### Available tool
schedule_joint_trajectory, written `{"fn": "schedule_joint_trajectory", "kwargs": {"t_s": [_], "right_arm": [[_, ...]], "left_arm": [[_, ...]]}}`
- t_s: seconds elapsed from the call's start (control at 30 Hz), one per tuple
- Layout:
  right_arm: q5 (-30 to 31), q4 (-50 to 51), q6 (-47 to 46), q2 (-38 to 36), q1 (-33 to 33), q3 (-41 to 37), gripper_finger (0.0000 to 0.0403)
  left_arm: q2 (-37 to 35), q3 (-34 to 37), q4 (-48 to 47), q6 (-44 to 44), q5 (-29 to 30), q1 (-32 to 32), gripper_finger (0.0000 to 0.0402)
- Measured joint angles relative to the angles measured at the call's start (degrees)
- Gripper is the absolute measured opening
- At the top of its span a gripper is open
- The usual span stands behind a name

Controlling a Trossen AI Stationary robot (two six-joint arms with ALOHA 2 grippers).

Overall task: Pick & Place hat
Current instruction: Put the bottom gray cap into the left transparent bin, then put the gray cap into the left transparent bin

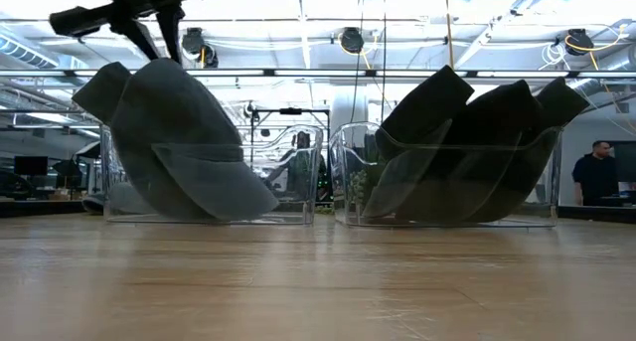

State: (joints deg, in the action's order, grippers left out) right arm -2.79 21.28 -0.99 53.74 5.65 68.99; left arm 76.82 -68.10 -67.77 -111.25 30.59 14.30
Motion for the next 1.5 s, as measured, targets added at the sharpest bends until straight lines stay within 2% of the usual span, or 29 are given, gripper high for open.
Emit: {"fn": "schedule_joint_trajectory", "kwargs": {"t_s": [0.27, 0.33, 0.5, 0.6, 0.7, 0.83, 0.97, 1.1, 1.3, 1.37, 1.5], "right_arm": [[0.0, 0.0, 0.0, 0.0, 0.0, 0.0, 0.0000], [0.0, 0.0, -0.1, 0.0, 0.0, 0.0, 0.0000], [0.0, 0.0, -2.6, 0.0, 0.0, 0.0, 0.0000], [0.0, 0.0, -2.8, 0.0, 0.0, 0.0, 0.0000], [-0.1, 0.0, -2.8, 0.0, 0.0, 0.0, 0.0000], [-0.2, 0.0, -2.8, 0.0, 0.0, 0.0, 0.0000], [-0.2, 0.0, -2.8, 0.0, 0.0, 0.0, 0.0000], [-0.2, -0.4, -2.8, 0.0, 0.0, 0.0, 0.0000], [-0.2, -0.5, -2.8, 0.0, 0.0, 0.0, 0.0000], [-0.3, -0.5, -2.8, 0.0, 0.0, 0.0, 0.0000], [-0.3, -0.5, -2.8, 0.0, 0.0, 0.0, 0.0000]], "left_arm": [[-0.7, 0.0, -2.0, -3.4, -2.1, 1.1, 0.0046], [-1.5, 0.0, -1.8, -3.3, -2.1, 1.1, 0.0079], [-4.3, 0.0, -1.4, -3.3, -2.1, 1.1, 0.0195], [-6.5, 0.0, -1.4, -3.3, -1.8, 0.4, 0.0250], [-9.2, 0.0, -0.9, -2.5, -1.5, -0.4, 0.0291], [-12.8, 0.0, 1.9, 2.7, 2.4, -1.4, 0.0327], [-15.9, 0.0, 6.1, 10.4, 5.5, -2.9, 0.0344], [-18.1, 0.0, 11.8, 17.2, 5.6, -5.2, 0.0348], [-18.4, 0.0, 19.7, 21.3, 6.1, -7.4, 0.0349], [-18.4, 0.0, 23.5, 26.1, 6.0, -8.6, 0.0349], [-19.2, 0.0, 31.2, 41.7, 7.5, -11.6, 0.0349]]}}
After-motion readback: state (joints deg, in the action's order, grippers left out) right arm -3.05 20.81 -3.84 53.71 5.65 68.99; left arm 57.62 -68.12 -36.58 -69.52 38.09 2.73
